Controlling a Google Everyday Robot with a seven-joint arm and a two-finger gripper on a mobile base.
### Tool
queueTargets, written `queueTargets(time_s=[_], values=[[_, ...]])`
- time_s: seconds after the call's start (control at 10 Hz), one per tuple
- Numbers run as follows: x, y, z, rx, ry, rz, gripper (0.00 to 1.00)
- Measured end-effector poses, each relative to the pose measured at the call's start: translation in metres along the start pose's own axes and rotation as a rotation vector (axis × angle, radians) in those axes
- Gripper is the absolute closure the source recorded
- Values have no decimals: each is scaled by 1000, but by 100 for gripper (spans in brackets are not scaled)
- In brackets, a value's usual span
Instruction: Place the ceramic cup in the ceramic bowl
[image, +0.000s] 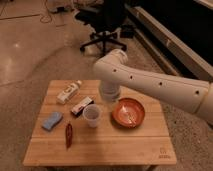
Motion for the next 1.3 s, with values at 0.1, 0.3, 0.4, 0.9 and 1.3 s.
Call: queueTargets(time_s=[0.1, 0.3, 0.4, 0.9, 1.3], values=[[7, 1, 2, -1, 0, -3, 60], [21, 10, 7, -3, 2, 4, 60], [18, 11, 11, 25, 0, 26, 60], [-13, -11, 6, 26, -10, 6, 59], [-9, -8, 11, 25, -15, -44, 24]])
